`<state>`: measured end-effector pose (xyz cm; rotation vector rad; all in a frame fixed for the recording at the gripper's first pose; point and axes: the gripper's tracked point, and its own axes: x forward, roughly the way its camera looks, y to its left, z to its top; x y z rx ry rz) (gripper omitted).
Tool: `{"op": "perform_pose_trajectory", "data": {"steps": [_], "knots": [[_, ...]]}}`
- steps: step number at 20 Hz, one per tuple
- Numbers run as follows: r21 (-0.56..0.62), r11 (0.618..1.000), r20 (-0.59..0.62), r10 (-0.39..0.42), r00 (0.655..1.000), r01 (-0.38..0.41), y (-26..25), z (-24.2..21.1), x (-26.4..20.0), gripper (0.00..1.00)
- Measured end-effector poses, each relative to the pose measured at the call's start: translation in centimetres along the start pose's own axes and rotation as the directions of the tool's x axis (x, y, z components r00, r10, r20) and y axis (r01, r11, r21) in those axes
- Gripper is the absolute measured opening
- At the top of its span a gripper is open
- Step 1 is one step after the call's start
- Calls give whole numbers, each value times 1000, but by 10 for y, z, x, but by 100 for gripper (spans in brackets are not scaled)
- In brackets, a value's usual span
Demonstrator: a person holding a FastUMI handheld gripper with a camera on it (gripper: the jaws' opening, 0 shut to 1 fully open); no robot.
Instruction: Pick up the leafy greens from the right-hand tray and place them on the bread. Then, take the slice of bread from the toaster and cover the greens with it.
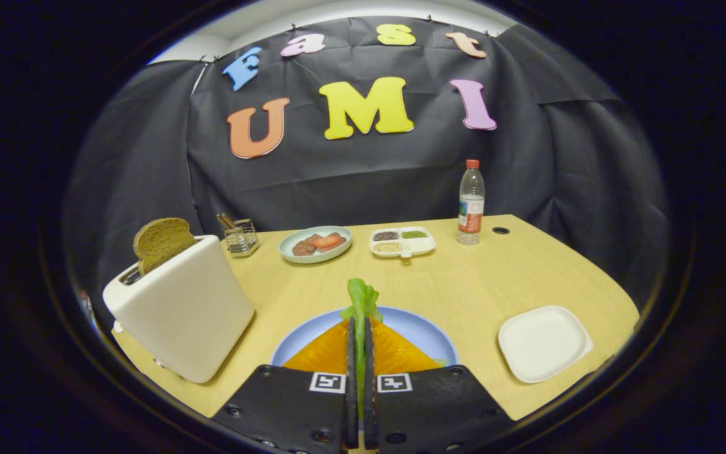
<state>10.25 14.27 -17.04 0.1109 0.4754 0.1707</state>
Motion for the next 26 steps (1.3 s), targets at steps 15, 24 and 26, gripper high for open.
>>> {"op": "perform_pose_trajectory", "data": {"steps": [15,24,26], "knots": [[-6,1000,115,-17,993,18,14,20,-19,94],[-31,999,303,-31,953,43,59,100,-76,96],[-45,999,329,0,944,16,84,114,-84,96]]}}
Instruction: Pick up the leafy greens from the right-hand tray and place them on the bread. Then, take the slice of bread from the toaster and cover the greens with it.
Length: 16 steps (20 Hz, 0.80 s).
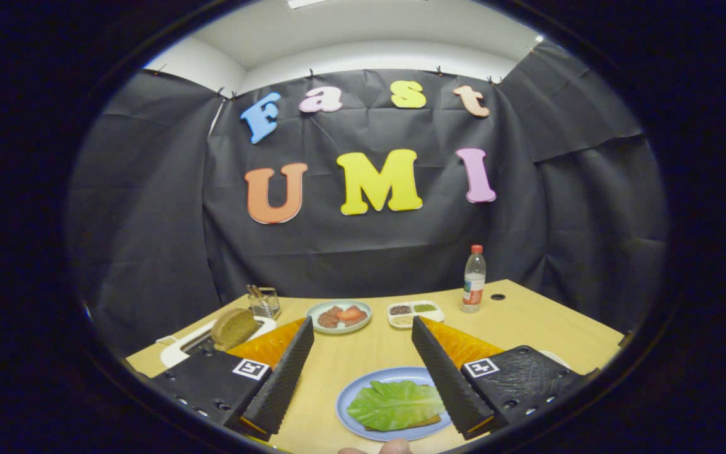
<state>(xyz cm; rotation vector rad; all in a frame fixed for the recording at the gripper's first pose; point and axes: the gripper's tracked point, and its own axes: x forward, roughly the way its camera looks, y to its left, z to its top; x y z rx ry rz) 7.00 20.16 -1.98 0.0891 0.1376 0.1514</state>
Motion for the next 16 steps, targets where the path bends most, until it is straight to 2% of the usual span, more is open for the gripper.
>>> {"op": "perform_pose_trajectory", "data": {"steps": [3,9,16], "knots": [[-6,999,22,42,999,-41,41,13,1,96],[-11,994,-16,113,994,-113,115,-4,20,96],[8,993,-136,120,983,-120,151,-47,54,96]]}}
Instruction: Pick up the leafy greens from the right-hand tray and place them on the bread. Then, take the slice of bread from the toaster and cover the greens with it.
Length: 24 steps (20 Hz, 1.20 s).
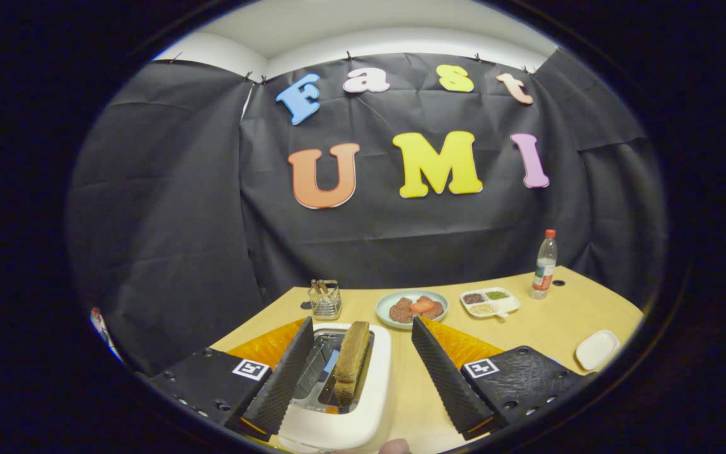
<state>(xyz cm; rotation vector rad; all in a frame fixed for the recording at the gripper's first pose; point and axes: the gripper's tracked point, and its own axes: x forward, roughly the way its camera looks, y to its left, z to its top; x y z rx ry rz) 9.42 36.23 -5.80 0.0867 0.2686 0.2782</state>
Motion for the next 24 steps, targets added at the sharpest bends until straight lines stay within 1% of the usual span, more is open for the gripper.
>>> {"op": "perform_pose_trajectory", "data": {"steps": [3,5,6,7,9,12,13,14,15,17,20,24], "knots": [[-12,1000,-45,-13,999,13,2,-13,13,95],[-15,1000,-65,-18,998,17,4,-18,20,86],[-18,1000,-81,-23,996,22,5,-22,23,80],[-13,1000,-94,-17,995,16,7,-25,27,78],[-11,999,-111,-38,993,37,4,-28,28,56],[4,999,-121,-41,992,42,4,-30,29,17],[10,999,-123,-35,992,37,4,-30,27,17],[13,999,-125,-30,992,32,3,-30,27,11],[13,1000,-112,-20,994,21,4,-27,25,11],[38,999,-102,-3,995,7,3,-21,20,2],[74,997,-71,20,997,-15,1,0,9,1],[147,988,8,50,999,-51,-10,45,-16,1]]}}
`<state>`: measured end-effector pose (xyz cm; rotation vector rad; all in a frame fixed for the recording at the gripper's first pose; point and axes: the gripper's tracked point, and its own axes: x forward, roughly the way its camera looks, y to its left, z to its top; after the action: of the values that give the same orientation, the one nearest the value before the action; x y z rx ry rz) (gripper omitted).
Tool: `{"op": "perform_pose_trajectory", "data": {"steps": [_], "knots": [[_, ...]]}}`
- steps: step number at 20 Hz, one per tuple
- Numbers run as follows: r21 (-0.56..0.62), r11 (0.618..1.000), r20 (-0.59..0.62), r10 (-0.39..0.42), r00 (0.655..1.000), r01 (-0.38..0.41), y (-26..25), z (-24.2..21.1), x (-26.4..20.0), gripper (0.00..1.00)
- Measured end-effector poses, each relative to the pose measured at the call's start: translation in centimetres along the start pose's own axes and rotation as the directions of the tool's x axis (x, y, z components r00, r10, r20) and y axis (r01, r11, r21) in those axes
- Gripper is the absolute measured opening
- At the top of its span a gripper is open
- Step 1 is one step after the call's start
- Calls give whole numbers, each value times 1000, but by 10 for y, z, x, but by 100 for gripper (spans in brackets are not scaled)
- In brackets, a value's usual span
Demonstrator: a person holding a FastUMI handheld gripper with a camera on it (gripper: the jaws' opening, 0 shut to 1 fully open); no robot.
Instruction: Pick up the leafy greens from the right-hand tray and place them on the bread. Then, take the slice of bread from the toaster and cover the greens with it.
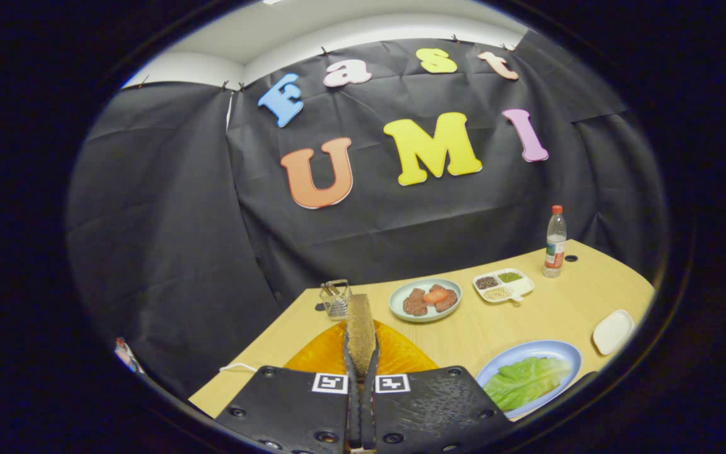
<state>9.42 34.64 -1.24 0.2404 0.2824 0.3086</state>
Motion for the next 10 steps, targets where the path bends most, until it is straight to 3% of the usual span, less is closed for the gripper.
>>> {"op": "perform_pose_trajectory", "data": {"steps": [5,10], "knots": [[23,1000,67,1,998,-2,-27,32,-27,1],[24,997,39,-69,997,69,-88,3,-38,1]]}}
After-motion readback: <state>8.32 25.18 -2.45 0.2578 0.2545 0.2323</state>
